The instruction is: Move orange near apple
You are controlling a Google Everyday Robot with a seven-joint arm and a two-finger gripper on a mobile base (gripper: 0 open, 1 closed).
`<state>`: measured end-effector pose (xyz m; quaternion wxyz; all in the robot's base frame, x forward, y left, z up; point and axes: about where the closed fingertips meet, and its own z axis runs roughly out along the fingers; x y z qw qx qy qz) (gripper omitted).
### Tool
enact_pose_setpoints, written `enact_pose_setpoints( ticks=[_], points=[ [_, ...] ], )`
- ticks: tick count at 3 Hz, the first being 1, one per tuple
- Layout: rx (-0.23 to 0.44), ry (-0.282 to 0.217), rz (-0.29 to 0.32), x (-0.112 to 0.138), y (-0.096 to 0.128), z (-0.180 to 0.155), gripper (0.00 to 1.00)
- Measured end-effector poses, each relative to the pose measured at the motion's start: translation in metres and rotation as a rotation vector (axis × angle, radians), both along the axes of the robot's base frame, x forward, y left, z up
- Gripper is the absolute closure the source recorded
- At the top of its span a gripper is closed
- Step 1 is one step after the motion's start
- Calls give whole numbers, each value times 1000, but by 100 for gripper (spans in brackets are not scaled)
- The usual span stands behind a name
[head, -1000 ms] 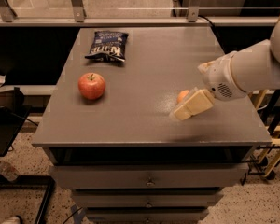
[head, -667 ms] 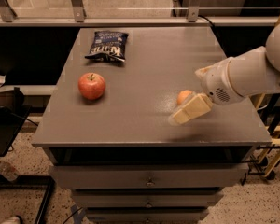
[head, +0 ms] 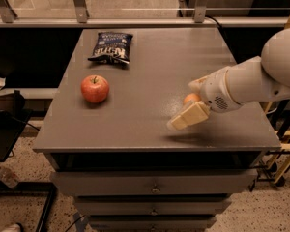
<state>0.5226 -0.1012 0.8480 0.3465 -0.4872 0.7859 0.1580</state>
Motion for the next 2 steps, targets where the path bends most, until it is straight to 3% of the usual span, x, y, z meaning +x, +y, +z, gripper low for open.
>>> enact_pose_setpoints(
  ticks=[2],
  points=[
    [25, 9, 18, -6, 5, -7, 62]
  ],
)
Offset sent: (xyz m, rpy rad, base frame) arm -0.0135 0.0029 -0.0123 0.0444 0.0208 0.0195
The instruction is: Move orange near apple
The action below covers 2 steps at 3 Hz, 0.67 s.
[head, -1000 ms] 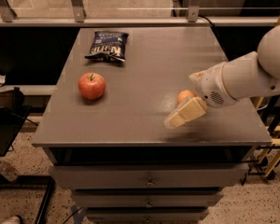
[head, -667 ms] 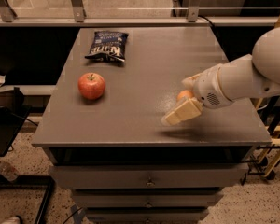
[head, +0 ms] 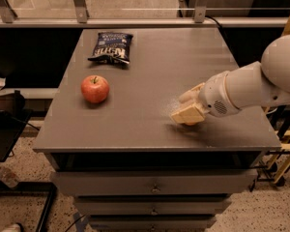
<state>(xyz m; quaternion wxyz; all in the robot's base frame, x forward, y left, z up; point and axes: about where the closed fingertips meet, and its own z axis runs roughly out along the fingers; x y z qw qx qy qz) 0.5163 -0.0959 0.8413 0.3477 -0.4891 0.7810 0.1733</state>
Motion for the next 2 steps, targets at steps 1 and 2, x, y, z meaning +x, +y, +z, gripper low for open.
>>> enact_pose_setpoints(
  ticks=[1, 2],
  points=[
    [8, 6, 1, -7, -2, -2, 87],
    [13, 3, 3, -10, -4, -3, 100]
  ],
)
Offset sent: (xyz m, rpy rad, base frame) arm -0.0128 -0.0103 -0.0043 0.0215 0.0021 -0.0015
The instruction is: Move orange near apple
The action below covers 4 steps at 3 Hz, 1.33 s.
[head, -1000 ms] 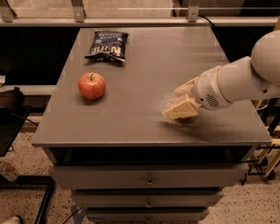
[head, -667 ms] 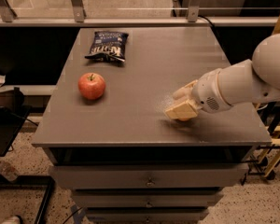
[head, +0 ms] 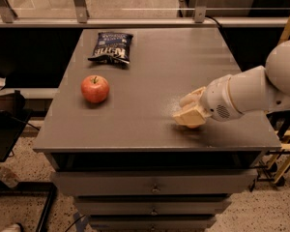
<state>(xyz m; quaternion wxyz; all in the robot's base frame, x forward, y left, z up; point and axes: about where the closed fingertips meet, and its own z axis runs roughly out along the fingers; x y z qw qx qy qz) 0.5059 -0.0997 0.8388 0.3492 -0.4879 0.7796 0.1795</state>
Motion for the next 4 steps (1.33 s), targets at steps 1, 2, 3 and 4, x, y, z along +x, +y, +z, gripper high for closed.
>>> enact_pose_setpoints(
  ticks=[1, 2, 3, 4],
  points=[
    [2, -1, 3, -1, 0, 0, 100],
    [11, 5, 13, -1, 1, -1, 82],
    [16, 6, 28, -1, 4, -2, 58],
    [16, 6, 41, -2, 6, -3, 36]
  ],
)
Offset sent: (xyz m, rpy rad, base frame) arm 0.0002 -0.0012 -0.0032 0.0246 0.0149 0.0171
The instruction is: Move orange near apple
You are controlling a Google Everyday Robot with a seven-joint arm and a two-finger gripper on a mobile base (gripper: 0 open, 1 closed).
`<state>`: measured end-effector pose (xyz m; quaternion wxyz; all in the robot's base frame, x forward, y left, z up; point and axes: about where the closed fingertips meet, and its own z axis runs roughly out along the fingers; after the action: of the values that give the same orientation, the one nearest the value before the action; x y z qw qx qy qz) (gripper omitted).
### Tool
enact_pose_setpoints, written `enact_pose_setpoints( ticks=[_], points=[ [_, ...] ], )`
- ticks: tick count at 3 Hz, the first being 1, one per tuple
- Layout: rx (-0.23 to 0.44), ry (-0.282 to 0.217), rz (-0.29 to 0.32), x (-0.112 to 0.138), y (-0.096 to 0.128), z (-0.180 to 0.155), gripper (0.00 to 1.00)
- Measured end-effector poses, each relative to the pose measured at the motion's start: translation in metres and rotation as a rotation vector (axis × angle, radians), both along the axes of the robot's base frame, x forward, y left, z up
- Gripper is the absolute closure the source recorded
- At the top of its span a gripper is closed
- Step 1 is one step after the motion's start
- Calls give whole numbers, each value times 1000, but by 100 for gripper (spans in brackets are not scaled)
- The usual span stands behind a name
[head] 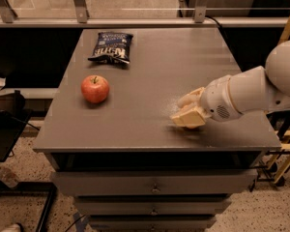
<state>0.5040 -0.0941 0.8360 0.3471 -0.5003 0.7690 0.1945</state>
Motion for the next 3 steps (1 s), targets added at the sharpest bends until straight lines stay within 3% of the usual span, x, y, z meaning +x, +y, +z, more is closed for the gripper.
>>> enact_pose_setpoints(
  ticks=[1, 2, 3],
  points=[
    [0, 0, 0, 0, 0, 0, 12],
    [11, -2, 57, -2, 4, -3, 0],
    [10, -2, 62, -3, 2, -3, 0]
  ],
)
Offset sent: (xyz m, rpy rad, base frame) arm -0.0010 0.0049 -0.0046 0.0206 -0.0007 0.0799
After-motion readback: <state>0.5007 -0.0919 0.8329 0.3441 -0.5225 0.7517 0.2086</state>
